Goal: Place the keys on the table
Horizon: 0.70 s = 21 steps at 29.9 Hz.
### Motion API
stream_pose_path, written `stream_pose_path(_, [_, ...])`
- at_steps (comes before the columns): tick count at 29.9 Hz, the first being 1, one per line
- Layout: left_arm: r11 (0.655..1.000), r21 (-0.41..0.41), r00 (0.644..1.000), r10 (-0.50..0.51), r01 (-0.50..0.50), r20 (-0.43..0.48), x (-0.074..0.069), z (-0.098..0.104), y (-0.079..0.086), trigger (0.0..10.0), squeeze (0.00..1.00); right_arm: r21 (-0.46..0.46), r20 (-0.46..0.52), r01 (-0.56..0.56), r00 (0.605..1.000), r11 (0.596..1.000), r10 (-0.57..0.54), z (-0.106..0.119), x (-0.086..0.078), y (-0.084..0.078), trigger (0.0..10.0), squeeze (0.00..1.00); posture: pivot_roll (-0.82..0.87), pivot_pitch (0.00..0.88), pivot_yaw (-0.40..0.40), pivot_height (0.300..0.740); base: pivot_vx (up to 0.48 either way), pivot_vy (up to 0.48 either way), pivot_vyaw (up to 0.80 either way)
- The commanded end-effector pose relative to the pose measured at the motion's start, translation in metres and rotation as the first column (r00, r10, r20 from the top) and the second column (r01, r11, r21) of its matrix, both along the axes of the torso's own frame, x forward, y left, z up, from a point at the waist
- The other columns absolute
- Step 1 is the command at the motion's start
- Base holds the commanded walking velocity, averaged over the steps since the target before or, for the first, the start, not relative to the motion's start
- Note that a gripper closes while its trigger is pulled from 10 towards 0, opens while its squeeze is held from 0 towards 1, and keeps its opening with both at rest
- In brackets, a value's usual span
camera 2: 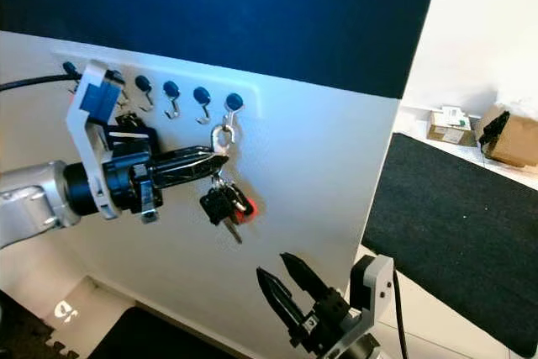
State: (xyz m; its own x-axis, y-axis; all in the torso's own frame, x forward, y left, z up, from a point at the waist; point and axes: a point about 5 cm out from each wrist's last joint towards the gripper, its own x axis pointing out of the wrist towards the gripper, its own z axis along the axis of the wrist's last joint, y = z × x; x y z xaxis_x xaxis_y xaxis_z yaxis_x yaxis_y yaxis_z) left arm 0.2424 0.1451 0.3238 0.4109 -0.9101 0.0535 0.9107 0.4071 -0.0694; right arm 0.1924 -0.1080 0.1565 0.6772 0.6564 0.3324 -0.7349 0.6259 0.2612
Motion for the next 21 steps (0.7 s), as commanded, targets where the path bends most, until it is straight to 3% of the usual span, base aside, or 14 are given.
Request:
stream_pose_path(1, [0.996, 0.048, 0.997, -0.067, 0.069, -0.04, -0.007, -0.009, -0.009, 10.0, 0.0, -0.001, -0.019, -0.007, 1.0, 1.0, 0.007, -0.002, -0.002, 0.001, 10.0, 0.0, 0.09, 0.158, 0.082, 0.74, 0.0, 0.0, 0.0])
stream_pose_path(9, [0.995, -0.015, 0.993, -0.095, 0.095, -0.076, -0.002, 0.001, -0.012, 10.0, 0.0, 0.0, -0.018, -0.012, 1.0, 1.0, 0.012, -0.002, -0.001, 0.002, 10.0, 0.0, 0.1, 0.16, 0.08, 0.74, 0.0, 0.0, 0.0])
stream_pose_path(13, [0.988, -0.098, 0.987, -0.128, 0.118, -0.097, 0.003, 0.015, -0.011, 10.0, 0.0, 0.001, -0.019, -0.014, 1.0, 1.0, 0.014, -0.002, -0.001, 0.002, 10.0, 0.0, 0.1, 0.162, 0.083, 0.74, 0.0, 0.0, 0.0])
stream_pose_path(16, [0.985, -0.118, 0.985, -0.139, 0.127, -0.106, 0.004, 0.019, -0.01, 10.0, 0.0, 0.001, -0.02, -0.012, 1.0, 1.0, 0.012, -0.003, -0.002, 0.002, 10.0, 0.0, 0.1, 0.162, 0.086, 0.74, 0.0, 0.0, 0.0])
stream_pose_path(21, [0.963, -0.19, 0.957, -0.226, 0.192, -0.18, 0.002, 0.023, -0.009, 10.0, 0.0, 0.001, -0.021, -0.01, 1.0, 1.0, 0.01, -0.003, -0.002, 0.003, 10.0, 0.0, 0.1, 0.164, 0.085, 0.74, 0.0, 0.0, 0.0])
